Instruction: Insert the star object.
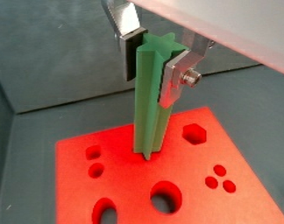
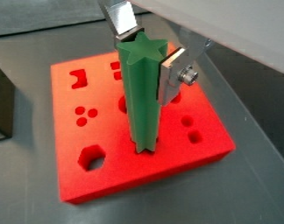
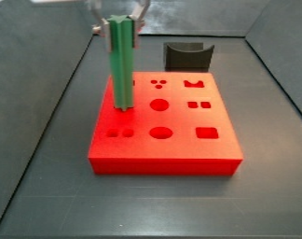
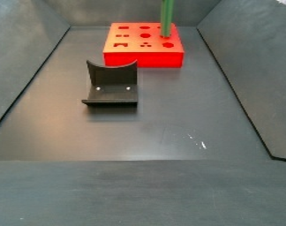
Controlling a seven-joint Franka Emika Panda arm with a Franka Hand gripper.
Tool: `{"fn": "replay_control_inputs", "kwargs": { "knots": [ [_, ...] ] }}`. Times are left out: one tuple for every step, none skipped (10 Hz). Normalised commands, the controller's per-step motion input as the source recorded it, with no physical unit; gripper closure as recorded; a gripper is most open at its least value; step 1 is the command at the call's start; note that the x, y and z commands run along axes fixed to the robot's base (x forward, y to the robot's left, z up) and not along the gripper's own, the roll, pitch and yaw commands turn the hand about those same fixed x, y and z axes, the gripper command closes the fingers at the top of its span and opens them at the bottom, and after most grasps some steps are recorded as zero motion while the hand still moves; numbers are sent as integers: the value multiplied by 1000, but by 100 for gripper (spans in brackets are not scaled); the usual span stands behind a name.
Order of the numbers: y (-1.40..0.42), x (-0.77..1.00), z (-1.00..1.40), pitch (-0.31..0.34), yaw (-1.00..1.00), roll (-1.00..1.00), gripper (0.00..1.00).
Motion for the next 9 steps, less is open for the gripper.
{"fn": "replay_control_inputs", "kwargs": {
  "knots": [
    [0, 0, 0, -19, -111, -13, 100],
    [-137, 77, 0, 0, -80, 0, 100],
    [-129, 60, 0, 0, -91, 0, 100],
    [-51, 43, 0, 0, 0, 0, 100],
    [-9, 123, -31, 0, 0, -7, 100],
    [-60, 0, -634, -156, -40, 0, 100],
    [-91, 0, -840, -190, -34, 56, 100],
    [-120, 26, -860, -169, -49, 111, 100],
    [-109, 0, -891, -146, -57, 131, 100]
  ]
}}
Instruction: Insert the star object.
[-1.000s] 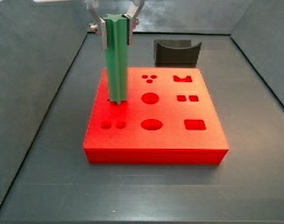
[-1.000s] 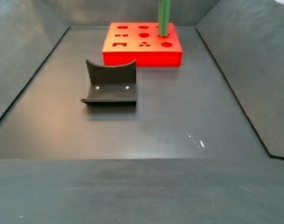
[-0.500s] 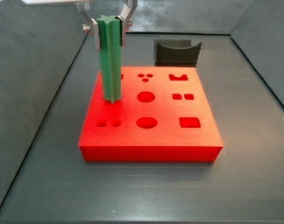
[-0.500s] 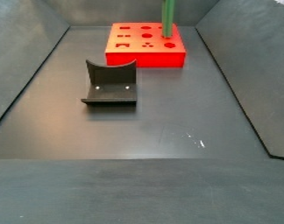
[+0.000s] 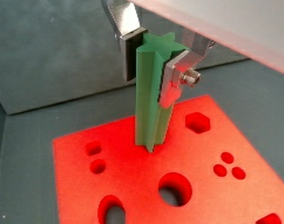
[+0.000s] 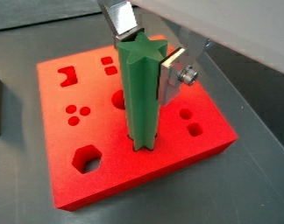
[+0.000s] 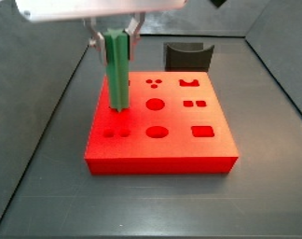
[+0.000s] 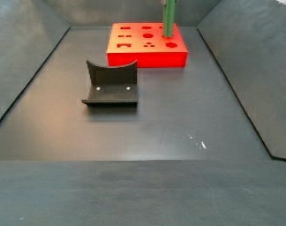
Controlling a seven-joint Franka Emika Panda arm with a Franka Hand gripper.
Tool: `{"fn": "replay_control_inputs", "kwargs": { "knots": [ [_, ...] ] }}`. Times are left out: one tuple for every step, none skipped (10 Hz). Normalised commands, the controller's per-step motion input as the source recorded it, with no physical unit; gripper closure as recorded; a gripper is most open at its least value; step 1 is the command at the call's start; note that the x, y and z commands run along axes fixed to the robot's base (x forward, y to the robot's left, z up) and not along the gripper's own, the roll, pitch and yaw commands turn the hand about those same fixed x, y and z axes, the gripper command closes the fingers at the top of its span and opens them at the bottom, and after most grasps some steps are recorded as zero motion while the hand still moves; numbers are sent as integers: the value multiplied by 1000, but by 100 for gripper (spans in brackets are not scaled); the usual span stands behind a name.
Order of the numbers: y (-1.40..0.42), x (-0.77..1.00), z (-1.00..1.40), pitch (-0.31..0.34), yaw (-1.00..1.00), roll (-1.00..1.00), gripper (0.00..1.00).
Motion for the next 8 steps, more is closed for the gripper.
{"fn": "replay_control_inputs", "kwargs": {
  "knots": [
    [-109, 9, -854, -131, -94, 176, 100],
    [-234, 0, -809, -123, -91, 229, 100],
    [-331, -3, -1000, -83, -91, 160, 100],
    [-289, 54, -1000, -23, -111, 90, 100],
    [-363, 40, -1000, -17, -86, 37, 100],
    [-334, 71, -1000, -14, -106, 36, 100],
    [-337, 51, -1000, -7, -20, 33, 100],
    [-334, 51, -1000, -9, -17, 33, 100]
  ]
}}
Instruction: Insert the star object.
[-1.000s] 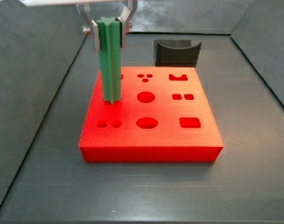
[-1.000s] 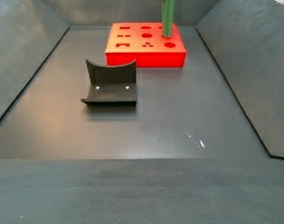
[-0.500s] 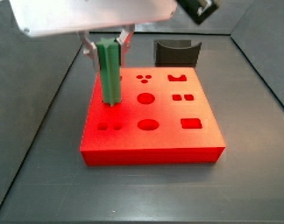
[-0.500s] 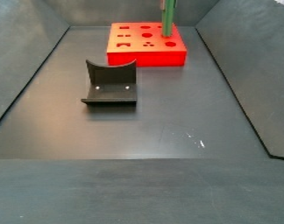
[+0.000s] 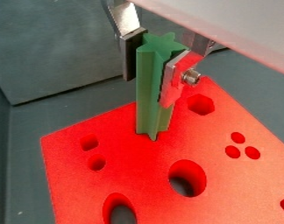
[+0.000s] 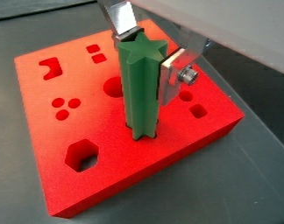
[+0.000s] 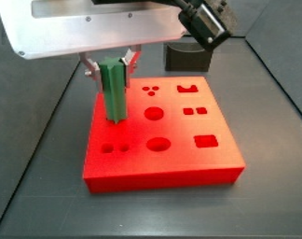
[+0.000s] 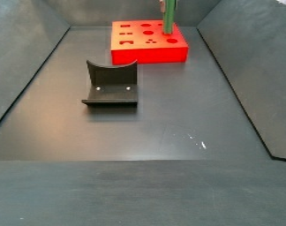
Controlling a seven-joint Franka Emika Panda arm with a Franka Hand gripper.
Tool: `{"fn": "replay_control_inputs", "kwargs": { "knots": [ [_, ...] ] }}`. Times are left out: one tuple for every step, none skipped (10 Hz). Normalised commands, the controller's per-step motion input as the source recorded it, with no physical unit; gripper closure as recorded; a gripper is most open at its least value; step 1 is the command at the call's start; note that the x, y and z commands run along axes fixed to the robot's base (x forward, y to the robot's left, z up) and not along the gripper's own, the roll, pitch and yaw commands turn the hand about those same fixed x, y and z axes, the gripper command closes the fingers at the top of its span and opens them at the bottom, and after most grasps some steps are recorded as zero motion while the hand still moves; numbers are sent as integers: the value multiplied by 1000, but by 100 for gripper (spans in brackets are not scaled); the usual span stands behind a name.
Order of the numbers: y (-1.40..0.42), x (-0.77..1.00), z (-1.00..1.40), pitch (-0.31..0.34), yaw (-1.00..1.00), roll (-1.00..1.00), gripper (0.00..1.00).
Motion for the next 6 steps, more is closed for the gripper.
{"fn": "replay_control_inputs", "kwargs": {
  "knots": [
    [-266, 86, -1000, -10, -34, 49, 100],
    [-109, 229, -1000, -3, -169, 29, 100],
    [0, 400, -971, 77, -360, 121, 100],
    [0, 169, -803, 91, -197, 133, 100],
    [0, 0, 0, 0, 0, -9, 100],
    [0, 17, 0, 13, 0, 0, 100]
  ]
}}
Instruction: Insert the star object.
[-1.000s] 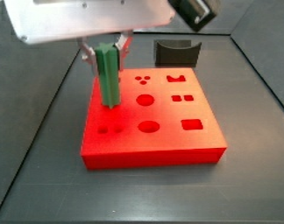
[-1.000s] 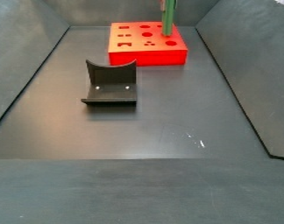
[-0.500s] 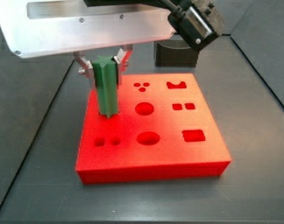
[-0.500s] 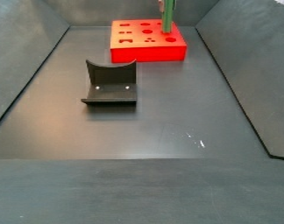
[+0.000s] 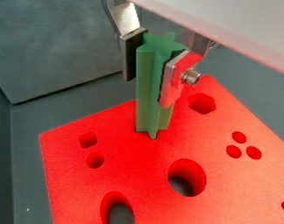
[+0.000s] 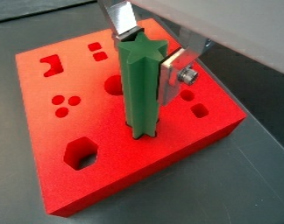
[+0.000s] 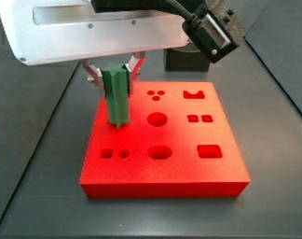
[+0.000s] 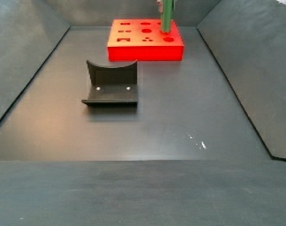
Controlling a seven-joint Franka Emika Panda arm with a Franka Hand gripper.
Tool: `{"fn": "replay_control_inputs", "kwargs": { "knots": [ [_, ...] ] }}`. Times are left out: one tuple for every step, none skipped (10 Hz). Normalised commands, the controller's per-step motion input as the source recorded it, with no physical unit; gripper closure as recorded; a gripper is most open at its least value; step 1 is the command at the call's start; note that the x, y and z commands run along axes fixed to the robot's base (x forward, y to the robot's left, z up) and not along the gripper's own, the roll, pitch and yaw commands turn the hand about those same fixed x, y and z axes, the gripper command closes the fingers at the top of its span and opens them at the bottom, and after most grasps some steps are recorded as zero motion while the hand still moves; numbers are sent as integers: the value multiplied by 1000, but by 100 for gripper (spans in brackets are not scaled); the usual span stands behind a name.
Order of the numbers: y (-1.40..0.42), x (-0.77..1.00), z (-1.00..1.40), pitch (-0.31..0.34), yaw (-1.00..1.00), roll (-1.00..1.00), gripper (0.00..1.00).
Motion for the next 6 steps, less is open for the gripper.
{"fn": "replay_control_inputs", "kwargs": {
  "knots": [
    [0, 157, -194, 106, 0, 0, 100],
    [46, 306, -654, 271, 0, 50, 100],
    [0, 357, -540, 304, -120, 126, 100],
    [-11, 200, -497, 240, -263, 93, 100],
    [0, 34, -51, 64, -57, 13, 100],
    [0, 0, 0, 0, 0, 0, 100]
  ]
}}
